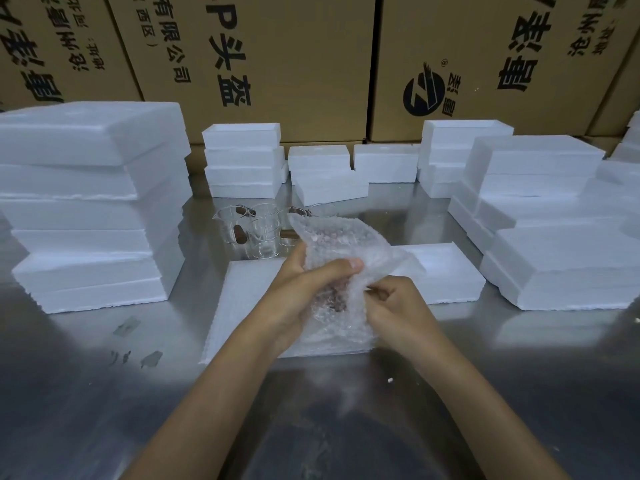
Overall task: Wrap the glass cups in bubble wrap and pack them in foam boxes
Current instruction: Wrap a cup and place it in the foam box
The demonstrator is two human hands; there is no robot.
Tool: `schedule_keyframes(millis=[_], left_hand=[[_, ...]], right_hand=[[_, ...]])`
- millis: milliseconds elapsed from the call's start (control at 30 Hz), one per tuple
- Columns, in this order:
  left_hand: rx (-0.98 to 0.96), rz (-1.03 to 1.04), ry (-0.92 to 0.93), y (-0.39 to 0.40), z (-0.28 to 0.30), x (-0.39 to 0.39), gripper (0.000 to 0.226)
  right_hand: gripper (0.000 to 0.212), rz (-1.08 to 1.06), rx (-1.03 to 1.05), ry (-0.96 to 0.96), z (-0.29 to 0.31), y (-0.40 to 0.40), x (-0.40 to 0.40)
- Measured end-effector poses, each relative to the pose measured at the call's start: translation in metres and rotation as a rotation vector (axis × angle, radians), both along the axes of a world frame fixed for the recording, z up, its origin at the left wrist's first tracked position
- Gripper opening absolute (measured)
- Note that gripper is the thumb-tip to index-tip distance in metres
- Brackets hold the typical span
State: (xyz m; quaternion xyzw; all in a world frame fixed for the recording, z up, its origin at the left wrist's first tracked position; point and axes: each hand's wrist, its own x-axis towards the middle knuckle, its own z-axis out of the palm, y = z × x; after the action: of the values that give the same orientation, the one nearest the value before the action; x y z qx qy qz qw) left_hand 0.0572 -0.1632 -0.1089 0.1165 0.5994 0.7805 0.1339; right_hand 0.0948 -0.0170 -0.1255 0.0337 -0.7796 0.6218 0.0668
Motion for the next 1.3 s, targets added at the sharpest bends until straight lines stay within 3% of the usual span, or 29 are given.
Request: schedule_keyframes(millis=[133,200,267,333,400,533,633,700,767,833,933,1033,1200,1300], left_hand=[[0.005,-0.023,-0.036,0.001,-0.001,0.000,0.049],[0.045,0.016,-0.037,-0.001,0.002,-0.001,0.050],[0.108,0.055,-0.078,-0.005,0.006,-0.004,0.072],[0.176,0.069,-0.144,-0.013,0.010,-0.008,0.090],[0.223,0.073,-0.164,-0.021,0.012,-0.011,0.080],[0.300,0.028,-0.175,-0.024,0.011,-0.012,0.041],[0.428,0.015,-0.176,-0.021,0.012,-0.011,0.048],[0.455,-0.021,-0.155,-0.017,0.013,-0.009,0.049],[0.423,-0.062,-0.118,-0.012,0.013,-0.007,0.051],[0.359,-0.098,-0.084,-0.006,0.009,-0.006,0.056],[0.196,-0.108,-0.027,-0.003,0.006,-0.006,0.066],[0.032,-0.089,-0.022,-0.008,0.006,-0.008,0.067],[-0.254,-0.088,0.071,-0.014,0.005,-0.006,0.044],[-0.332,-0.020,0.142,-0.010,0.004,-0.005,0.019]], right_hand=[[0.018,-0.007,0.017,-0.009,-0.001,0.002,-0.001],[0.030,-0.011,-0.028,0.013,0.001,0.002,-0.001],[0.028,-0.064,-0.095,0.035,0.008,0.004,-0.001],[0.050,-0.098,-0.148,0.049,0.015,0.009,0.000],[0.060,-0.114,-0.124,0.111,0.020,0.017,0.001],[0.043,-0.263,-0.206,0.191,0.024,0.026,0.000],[0.075,-0.223,-0.263,0.125,0.023,0.024,-0.001],[0.079,-0.069,-0.235,0.035,0.021,0.016,0.001],[0.060,0.097,-0.213,-0.011,0.015,0.006,0.004],[0.040,0.132,-0.315,0.027,0.009,-0.002,0.004],[0.029,-0.063,-0.499,0.044,0.008,0.004,0.000],[0.022,-0.251,-0.526,-0.054,0.007,0.017,-0.007],[0.003,-0.315,-0.376,0.002,0.001,0.020,-0.011],[0.009,-0.368,-0.349,0.052,-0.002,0.020,-0.013]])
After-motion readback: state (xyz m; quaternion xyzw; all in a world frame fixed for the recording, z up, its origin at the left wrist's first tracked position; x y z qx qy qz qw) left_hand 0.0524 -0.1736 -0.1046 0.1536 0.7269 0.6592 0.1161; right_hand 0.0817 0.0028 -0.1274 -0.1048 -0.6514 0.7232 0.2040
